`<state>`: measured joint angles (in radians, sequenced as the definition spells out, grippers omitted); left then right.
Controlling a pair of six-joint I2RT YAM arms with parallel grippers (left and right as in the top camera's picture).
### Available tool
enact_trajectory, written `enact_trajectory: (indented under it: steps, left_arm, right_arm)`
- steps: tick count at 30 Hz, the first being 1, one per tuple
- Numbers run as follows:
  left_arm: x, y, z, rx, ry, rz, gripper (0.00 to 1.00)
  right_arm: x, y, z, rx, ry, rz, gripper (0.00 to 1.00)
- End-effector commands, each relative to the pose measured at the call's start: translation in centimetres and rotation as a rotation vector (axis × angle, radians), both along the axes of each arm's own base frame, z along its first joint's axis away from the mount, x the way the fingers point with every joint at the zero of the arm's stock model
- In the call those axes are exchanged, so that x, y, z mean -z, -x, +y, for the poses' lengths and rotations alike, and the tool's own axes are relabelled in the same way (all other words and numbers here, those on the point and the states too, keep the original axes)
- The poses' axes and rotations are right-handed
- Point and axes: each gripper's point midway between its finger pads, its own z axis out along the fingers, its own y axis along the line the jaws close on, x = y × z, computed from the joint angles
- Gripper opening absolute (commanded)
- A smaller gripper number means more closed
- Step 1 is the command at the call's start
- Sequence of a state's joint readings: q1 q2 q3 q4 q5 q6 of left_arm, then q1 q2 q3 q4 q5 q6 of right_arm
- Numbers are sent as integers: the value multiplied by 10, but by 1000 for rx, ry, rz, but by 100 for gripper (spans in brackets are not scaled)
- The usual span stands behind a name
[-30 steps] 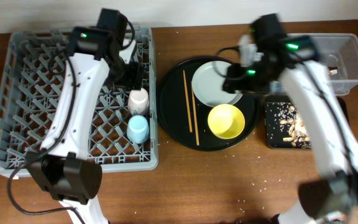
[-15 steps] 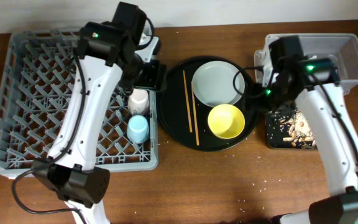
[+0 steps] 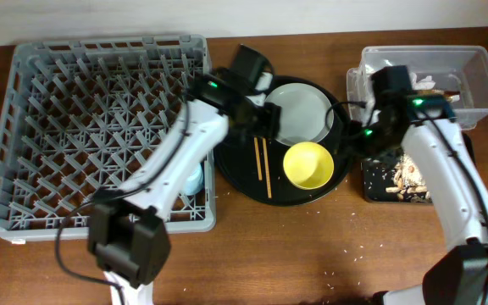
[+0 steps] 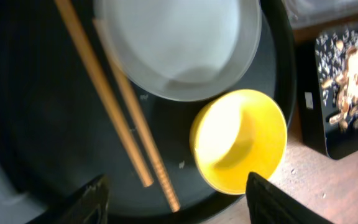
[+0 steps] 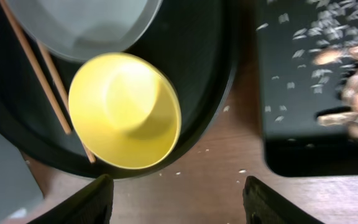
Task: Sort waste into correct bins and load items into the dishwasher rack
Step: 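Move the left gripper to the yellow bowl and grasp its rim, then lift the yellow bowl and carry it to the rack's back edge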
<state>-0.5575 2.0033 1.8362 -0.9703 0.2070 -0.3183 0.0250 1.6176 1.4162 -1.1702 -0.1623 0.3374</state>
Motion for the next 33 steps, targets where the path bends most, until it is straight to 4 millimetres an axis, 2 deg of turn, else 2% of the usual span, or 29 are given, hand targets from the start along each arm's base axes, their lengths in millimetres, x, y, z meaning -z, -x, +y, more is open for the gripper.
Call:
enact_trajectory:
  steps: [1, 3, 5, 6, 9, 11, 14, 16, 19, 23, 28, 30, 32, 33]
  left_arm:
    - [41, 17, -29, 23, -22, 71, 68]
    - [64, 23, -41, 48, -45, 97, 64]
    - [86, 27, -45, 58, -76, 127, 55]
    - [95, 28, -44, 56, -91, 142, 54]
    - [102, 28, -43, 54, -103, 149, 53]
    - [104, 27, -44, 55, -107, 138, 44]
    - [104, 29, -51, 67, -102, 124, 34]
    - [104, 31, -54, 74, -116, 110, 33]
    - [105, 32, -56, 78, -141, 90, 33]
    - [107, 31, -55, 75, -153, 82, 33]
    - [128, 34, -53, 78, -178, 119, 29]
    - [132, 35, -52, 79, -185, 128, 21]
    - [132, 35, -53, 79, -183, 125, 3]
    - [132, 35, -53, 78, -183, 124, 1]
  right_arm:
    - [-46, -7, -28, 96, -10, -117, 68]
    - [-53, -2, -48, 157, -6, -125, 68]
    - [-52, 5, -66, 213, -4, -105, 69]
    - [-50, 10, -74, 238, 1, -85, 68]
    - [-48, 17, -88, 276, 32, -60, 71]
    - [-46, 20, -95, 286, 72, -48, 76]
    - [-46, 21, -95, 286, 72, -46, 81]
    - [-46, 21, -95, 285, 72, -46, 85]
    - [-46, 21, -95, 285, 72, -46, 99]
    - [-46, 21, -95, 285, 71, -46, 99]
    - [-46, 21, -95, 285, 72, -46, 98]
    - [-46, 21, -95, 286, 72, -46, 98]
    - [-46, 21, -95, 286, 72, -46, 99]
    - [-46, 21, -95, 285, 72, -46, 98]
